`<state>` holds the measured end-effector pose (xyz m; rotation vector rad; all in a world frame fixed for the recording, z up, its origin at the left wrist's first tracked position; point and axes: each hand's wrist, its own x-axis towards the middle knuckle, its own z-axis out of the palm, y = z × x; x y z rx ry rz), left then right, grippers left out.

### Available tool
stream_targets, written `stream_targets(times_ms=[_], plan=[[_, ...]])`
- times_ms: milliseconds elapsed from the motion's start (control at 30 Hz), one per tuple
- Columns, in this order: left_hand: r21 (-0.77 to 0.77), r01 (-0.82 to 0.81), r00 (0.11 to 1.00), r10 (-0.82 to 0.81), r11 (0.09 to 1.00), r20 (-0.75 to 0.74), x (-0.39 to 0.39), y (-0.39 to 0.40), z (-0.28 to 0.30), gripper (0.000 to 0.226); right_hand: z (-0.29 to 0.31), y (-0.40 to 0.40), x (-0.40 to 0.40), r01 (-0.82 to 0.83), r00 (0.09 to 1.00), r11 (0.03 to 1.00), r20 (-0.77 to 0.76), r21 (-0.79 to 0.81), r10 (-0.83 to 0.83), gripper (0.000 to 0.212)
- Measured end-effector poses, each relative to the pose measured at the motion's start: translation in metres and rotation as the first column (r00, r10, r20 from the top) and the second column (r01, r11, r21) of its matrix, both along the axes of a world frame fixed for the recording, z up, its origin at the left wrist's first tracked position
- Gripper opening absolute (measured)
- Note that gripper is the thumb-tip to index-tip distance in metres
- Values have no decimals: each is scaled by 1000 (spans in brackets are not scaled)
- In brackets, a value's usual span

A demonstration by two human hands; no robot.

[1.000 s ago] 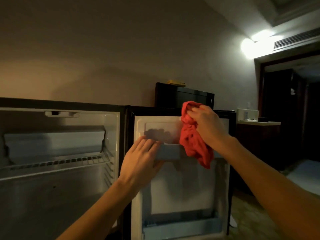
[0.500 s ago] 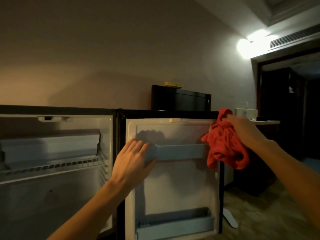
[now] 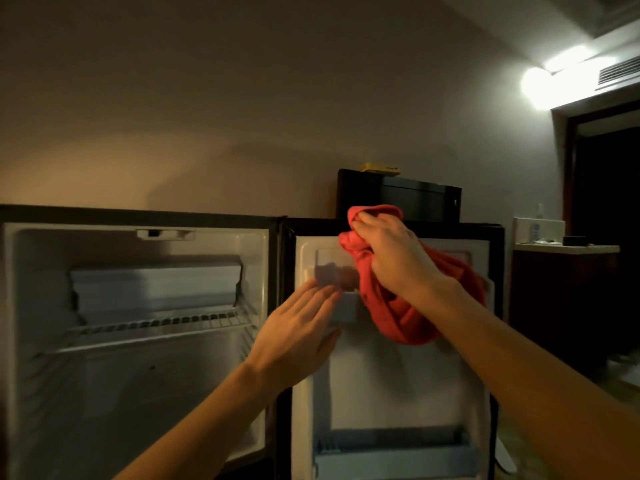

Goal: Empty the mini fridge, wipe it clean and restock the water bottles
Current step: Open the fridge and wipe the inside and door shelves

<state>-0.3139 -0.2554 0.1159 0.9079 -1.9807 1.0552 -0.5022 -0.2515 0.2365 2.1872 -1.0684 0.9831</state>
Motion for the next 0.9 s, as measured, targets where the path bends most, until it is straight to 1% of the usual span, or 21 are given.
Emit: stream_targets(times_ms=[67,133,267,367,500,533,567,633,700,733,800,867,900], plan=[[-8,25,998,-25,1000,55,13,8,-4,50,-6,1,25,-52,998,998,-38,-19,51,46],[-10,1,996,0,1000,90,28,15,-11,47,-13,-2,44,-92,993,994,-81,-60,87,47],[49,-103,995,102,993,22,66,27,-28,46,-18,2,72,-84,990,993,-123,-83,73,43],[108,-198,980,200,974,-7,92,35,-39,47,-12,9,86,-53,987,993,-159,-101,37,35],[174,-245,966,256,954,-42,113,46,-51,47,-9,20,104,-1,968,995,-251,-103,-25,24],[185,-252,963,265,950,-48,117,49,-53,47,-7,22,107,10,965,995,-258,-98,-36,24],[191,-258,961,272,947,-53,121,52,-57,47,-3,24,110,13,972,996,-233,-86,-33,26],[205,-272,955,290,940,-63,132,55,-64,48,7,28,117,-1,989,996,-148,-87,-12,30],[223,-279,950,302,934,-74,141,56,-70,48,15,29,128,-18,993,990,-120,-140,1,17],[231,-283,949,307,931,-77,144,56,-73,47,16,29,135,-19,991,988,-134,-155,-1,14],[242,-284,946,312,928,-85,150,55,-78,46,9,27,150,-16,989,993,-150,-114,-1,19],[252,-279,944,313,927,-103,153,55,-84,45,-13,15,159,24,980,998,-194,-58,-35,25],[259,-276,943,313,926,-110,154,55,-87,44,-26,7,159,58,973,996,-222,-66,-71,27]])
